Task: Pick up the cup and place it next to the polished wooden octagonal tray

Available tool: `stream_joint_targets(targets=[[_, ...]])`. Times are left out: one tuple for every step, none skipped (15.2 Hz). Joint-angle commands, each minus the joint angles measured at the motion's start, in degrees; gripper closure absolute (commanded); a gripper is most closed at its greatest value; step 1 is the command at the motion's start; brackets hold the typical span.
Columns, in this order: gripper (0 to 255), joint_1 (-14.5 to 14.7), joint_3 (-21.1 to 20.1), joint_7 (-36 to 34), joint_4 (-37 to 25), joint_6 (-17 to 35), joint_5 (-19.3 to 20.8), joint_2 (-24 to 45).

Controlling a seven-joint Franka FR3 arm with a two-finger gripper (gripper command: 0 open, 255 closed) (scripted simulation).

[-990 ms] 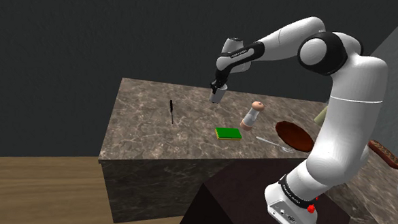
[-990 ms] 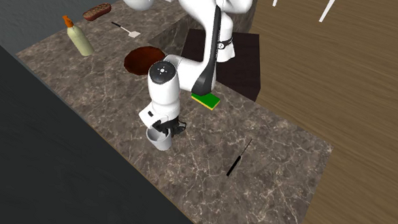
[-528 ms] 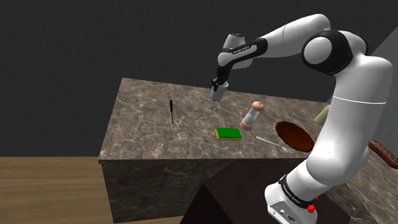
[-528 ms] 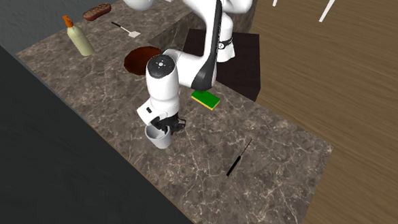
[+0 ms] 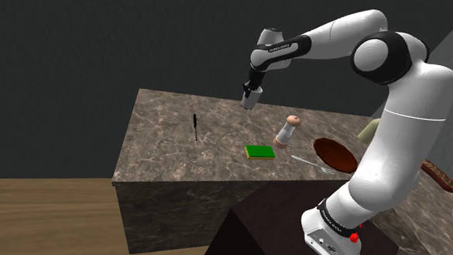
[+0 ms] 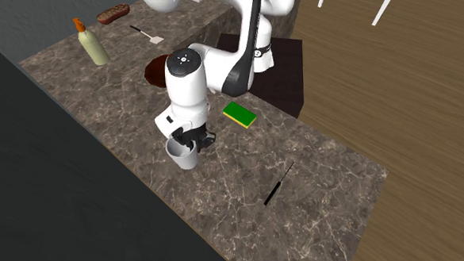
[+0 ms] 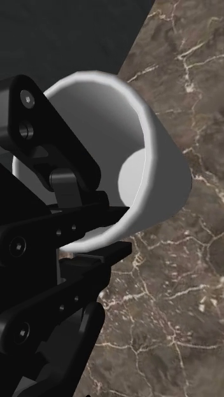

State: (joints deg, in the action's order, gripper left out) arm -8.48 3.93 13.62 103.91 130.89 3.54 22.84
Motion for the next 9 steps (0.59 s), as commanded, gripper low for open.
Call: stream_joint_targets(targets=[[255,-0.05,0.03,0.19,-0.46,-1.44,-0.02,-1.0],[255,-0.04,0.03,0.23,-0.73,-2.08,-0.02,-1.37],[255,-0.03,0.03,0.26,-1.01,-2.72,-0.02,-1.73],[255,-0.02,0.03,0.3,-1.3,-3.37,-0.03,-2.08],[255,-0.02,0.03,0.34,-1.59,-4.01,-0.03,-2.44],[255,-0.01,0.03,0.37,-1.91,-4.66,-0.03,-2.77],[255,0.0,0.03,0.41,-2.27,-5.32,-0.04,-3.07],[255,0.0,0.04,0.45,-2.62,-5.98,-0.04,-3.38],[255,0.01,0.04,0.49,-2.98,-6.64,-0.05,-3.69]])
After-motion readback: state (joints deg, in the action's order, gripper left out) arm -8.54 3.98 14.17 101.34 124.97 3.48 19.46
